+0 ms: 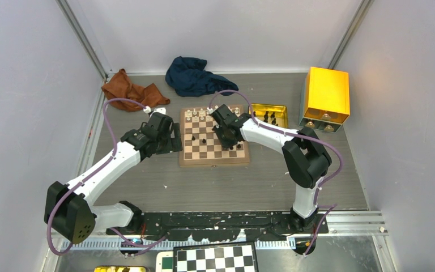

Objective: Set up the chess pieces on the board
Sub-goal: Place the chess piece on the chessboard.

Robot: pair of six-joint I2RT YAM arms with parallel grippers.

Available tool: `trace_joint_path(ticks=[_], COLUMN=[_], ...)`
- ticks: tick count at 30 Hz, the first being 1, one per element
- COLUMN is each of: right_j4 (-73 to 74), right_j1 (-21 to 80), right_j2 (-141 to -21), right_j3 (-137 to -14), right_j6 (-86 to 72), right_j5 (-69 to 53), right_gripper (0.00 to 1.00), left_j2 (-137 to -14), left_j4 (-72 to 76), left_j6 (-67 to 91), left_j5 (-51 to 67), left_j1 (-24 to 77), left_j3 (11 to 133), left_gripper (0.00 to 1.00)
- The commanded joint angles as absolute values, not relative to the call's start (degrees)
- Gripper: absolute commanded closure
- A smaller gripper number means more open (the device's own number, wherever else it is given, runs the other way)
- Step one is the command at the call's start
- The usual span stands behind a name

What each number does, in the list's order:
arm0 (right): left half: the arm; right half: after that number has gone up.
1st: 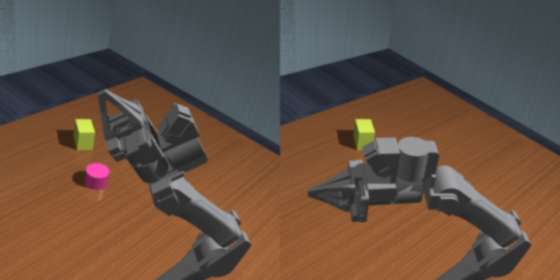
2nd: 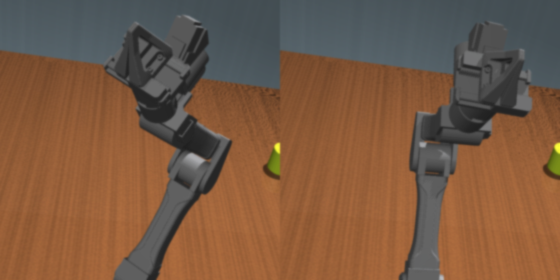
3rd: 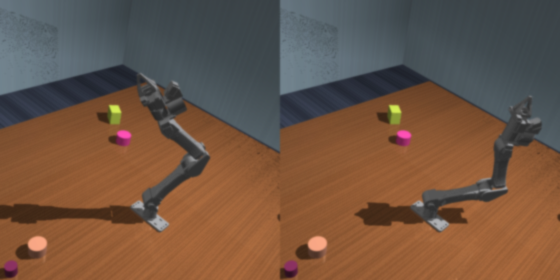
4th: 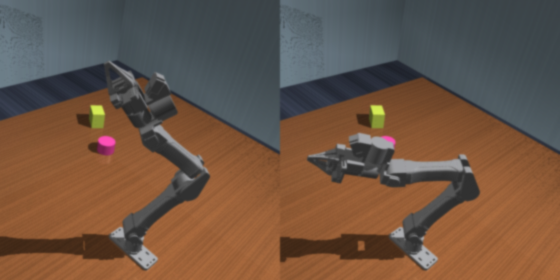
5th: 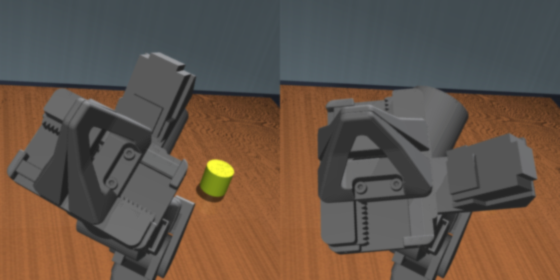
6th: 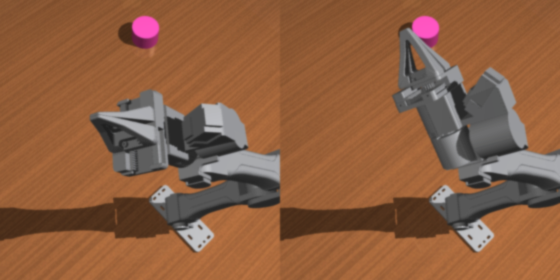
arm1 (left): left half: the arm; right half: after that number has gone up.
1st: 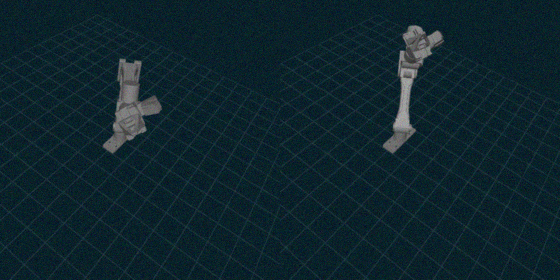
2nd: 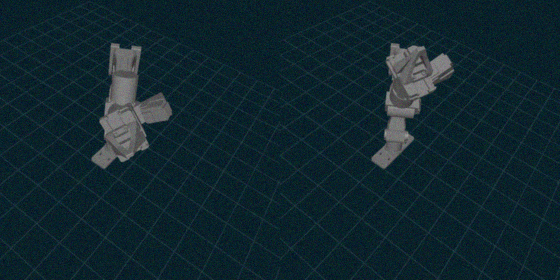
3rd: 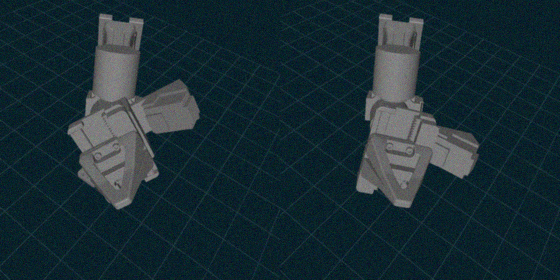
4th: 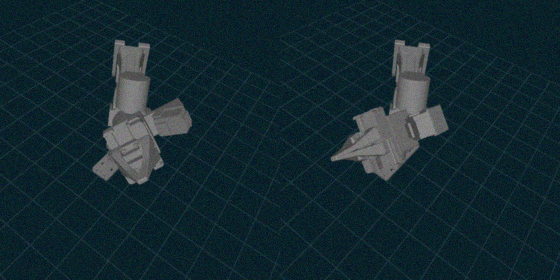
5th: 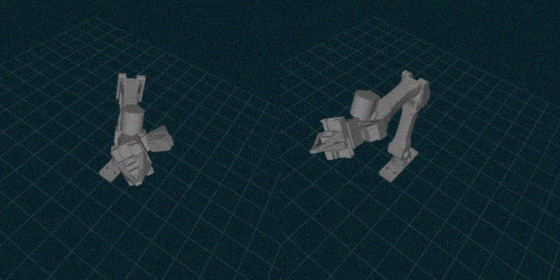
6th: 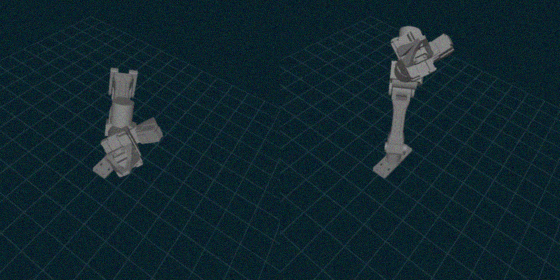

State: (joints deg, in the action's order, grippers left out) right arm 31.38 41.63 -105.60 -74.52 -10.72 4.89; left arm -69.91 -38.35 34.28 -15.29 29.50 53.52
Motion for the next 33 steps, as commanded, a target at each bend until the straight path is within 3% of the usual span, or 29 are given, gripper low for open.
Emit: trace_joint_path(ticks=[1, 8, 33], right_j4=[30.32, 30.7, 33.85], right_j1=[41.98, 42.0, 42.58], right_j2=[-102.96, -102.92, -111.46], right_j3=[-74.97, -75.97, -92.45], right_j6=[-10.86, -10.31, -6.49], right_j5=[5.36, 5.79, -1.52], right_gripper=[0.79, 0.63, 0.6], left_j2=[-69.87, -69.96, -70.41], left_j4=[-36.12, -36.0, -35.6], left_j6=[34.28, 34.22, 33.71], left_j5=[-15.16, -15.16, -15.88], left_j1=[29.18, 29.18, 29.18], left_j3=[54.92, 54.75, 55.32], left_gripper=[0.09, 0.09, 0.09])
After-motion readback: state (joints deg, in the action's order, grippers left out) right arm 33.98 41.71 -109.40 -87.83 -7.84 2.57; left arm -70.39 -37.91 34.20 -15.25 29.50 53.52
